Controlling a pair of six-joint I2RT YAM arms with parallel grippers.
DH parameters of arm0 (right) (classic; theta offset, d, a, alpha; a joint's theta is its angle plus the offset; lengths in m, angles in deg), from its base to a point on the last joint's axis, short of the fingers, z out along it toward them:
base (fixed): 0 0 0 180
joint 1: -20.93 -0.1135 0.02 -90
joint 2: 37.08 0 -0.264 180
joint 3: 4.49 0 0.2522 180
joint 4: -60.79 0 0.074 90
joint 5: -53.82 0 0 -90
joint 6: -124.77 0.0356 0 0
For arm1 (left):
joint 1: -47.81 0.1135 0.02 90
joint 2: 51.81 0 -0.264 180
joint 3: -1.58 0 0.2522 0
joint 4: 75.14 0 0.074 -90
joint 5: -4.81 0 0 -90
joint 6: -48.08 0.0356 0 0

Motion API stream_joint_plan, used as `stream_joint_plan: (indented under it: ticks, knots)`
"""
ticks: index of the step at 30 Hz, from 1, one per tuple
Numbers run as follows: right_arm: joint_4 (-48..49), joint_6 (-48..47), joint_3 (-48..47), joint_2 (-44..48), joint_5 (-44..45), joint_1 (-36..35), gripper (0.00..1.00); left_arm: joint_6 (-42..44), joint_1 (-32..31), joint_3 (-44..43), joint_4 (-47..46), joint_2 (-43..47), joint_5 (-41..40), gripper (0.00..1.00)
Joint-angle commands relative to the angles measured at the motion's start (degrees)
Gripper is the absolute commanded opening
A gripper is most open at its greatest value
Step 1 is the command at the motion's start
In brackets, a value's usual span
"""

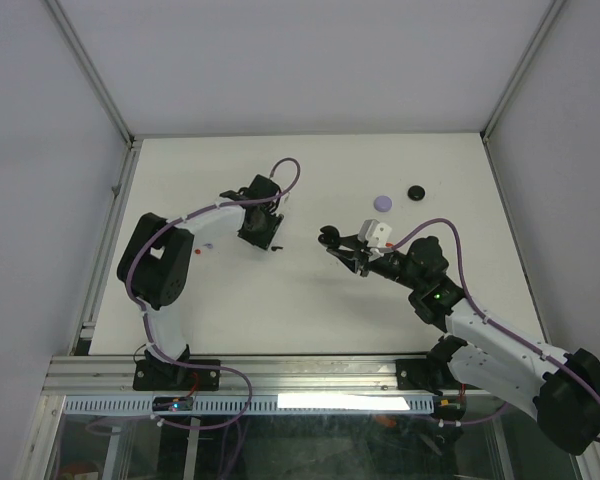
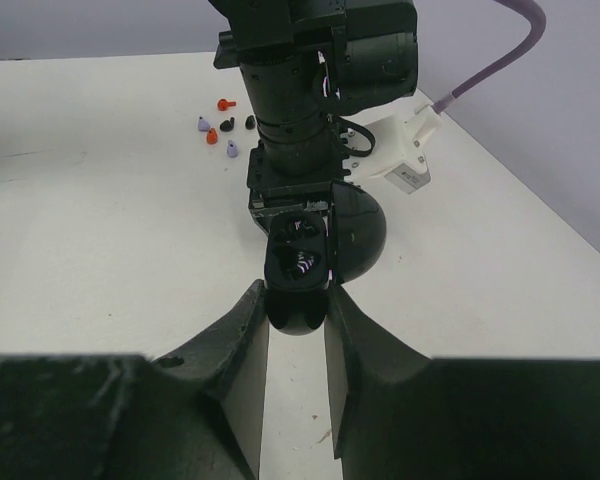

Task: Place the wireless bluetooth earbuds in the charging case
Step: Pick up the earbud from the center of the board.

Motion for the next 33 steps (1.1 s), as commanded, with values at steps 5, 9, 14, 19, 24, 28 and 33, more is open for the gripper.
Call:
stream_joint_plan:
  ticks: [5, 9, 14, 19, 24, 28, 33]
  knots:
    - [2.3, 0.0, -1.0, 1.6, 1.7, 0.2, 0.00, -9.9, 0.3, -2.7, -2.5, 4.5, -1.8, 0.41]
    - [3.0, 0.1, -0.8, 1.6, 2.1, 0.2, 0.00, -18.4, -1.8, -0.2, -2.4, 7.9, -1.8, 0.43]
    - [3.3, 0.2, -0.6, 1.2, 2.1, 0.2, 0.00, -27.6, -2.7, 0.3, -2.4, 8.5, -4.0, 0.45]
    - [3.2, 0.1, -0.6, 1.4, 2.3, 0.2, 0.00, -31.7, -3.9, -2.3, -2.6, 4.8, -5.4, 0.49]
    - [3.4, -0.1, -0.2, 1.6, 2.5, 0.2, 0.00, -31.6, -6.3, -3.4, -2.5, 1.9, -11.2, 0.56]
    - [3.5, -0.2, 0.0, 1.6, 2.4, 0.2, 0.00, -30.7, -6.6, -3.4, -2.4, 0.7, -14.7, 0.60]
    - [3.6, 0.0, 0.0, 1.5, 2.3, 0.2, 0.00, -29.9, -7.3, -3.7, -2.0, -1.1, -15.7, 0.61]
